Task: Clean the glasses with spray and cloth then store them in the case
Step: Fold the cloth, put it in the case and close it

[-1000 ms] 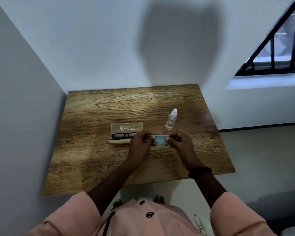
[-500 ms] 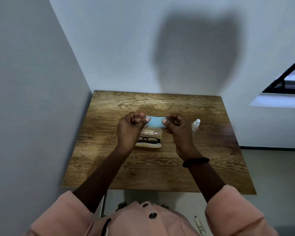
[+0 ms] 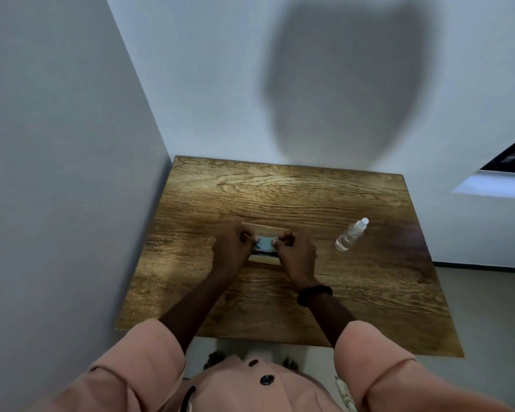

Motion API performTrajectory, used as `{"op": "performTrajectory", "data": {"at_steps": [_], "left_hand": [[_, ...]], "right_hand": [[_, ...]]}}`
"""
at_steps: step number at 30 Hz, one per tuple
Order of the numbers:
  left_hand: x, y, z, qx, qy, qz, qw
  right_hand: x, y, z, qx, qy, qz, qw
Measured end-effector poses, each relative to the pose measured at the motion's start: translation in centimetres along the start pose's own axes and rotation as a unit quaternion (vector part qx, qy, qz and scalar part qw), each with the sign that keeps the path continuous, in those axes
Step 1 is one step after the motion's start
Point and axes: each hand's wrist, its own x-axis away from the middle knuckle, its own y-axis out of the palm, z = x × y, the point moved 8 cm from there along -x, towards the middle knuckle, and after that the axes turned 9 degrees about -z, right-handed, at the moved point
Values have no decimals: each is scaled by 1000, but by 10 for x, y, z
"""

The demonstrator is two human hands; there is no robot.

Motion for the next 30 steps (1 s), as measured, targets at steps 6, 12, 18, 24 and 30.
{"op": "performTrajectory", "data": {"at_steps": [6,12,18,24,30], "left_hand": [[1,14,-9,-73,-28,-26,997],[10,13,-4,-146,-13,-37,988],[16,17,-19,-115,9,-34,993],[14,6,-23,-104,94,-22,990],[-1,20,-45,-161,88,-203,962]], "right_hand": [[4,10,10,131,-41,11,990],[9,14,17,185,-51,24,981],[11,16,25,162,-33,19,986],[11,17,25,158,-28,12,987],[12,15,25,154,-28,16,987]]}}
